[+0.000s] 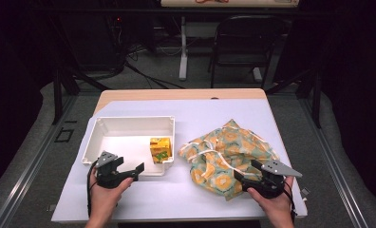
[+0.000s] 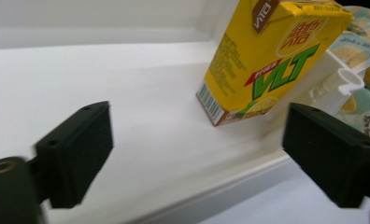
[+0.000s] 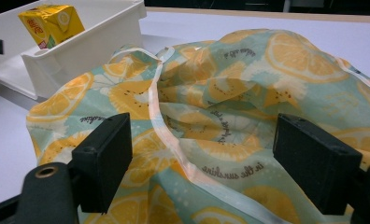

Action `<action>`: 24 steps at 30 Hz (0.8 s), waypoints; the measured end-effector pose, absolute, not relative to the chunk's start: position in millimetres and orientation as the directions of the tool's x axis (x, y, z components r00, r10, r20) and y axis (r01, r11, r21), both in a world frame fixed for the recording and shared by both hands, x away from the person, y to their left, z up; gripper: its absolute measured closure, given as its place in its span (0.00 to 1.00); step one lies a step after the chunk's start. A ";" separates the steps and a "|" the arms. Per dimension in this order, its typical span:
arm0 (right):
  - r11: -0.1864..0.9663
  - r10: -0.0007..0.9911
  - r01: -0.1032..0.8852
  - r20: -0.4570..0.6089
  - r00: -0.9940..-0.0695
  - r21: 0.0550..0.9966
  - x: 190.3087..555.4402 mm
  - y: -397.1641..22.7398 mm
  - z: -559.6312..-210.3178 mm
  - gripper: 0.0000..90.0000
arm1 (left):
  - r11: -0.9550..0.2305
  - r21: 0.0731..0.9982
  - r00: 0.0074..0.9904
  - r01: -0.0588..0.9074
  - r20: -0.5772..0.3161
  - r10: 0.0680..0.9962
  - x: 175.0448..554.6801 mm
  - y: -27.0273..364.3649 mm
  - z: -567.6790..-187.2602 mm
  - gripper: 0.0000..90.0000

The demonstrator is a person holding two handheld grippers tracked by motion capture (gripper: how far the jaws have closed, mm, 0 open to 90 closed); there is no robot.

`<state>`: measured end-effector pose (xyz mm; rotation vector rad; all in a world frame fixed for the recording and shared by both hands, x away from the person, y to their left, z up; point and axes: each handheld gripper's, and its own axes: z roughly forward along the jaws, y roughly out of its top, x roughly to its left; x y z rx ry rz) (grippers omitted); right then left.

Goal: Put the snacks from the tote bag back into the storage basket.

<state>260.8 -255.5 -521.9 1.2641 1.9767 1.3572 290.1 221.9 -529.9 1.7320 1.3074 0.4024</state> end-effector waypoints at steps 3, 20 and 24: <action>0.127 0.851 0.444 0.132 -0.508 0.887 259.7 -254.4 -522.6 0.20 | -0.028 0.818 0.387 0.574 -0.241 0.890 277.2 235.0 -526.2 0.00; 0.134 0.858 0.450 0.124 -0.498 0.883 257.9 -270.1 -521.0 0.19 | -0.019 0.872 0.422 0.490 -0.219 0.880 224.9 287.1 -525.2 0.00; 0.126 0.865 0.462 0.131 -0.484 0.878 256.6 -281.1 -521.6 0.18 | -0.020 0.876 0.419 0.482 -0.210 0.883 225.4 290.1 -525.9 0.00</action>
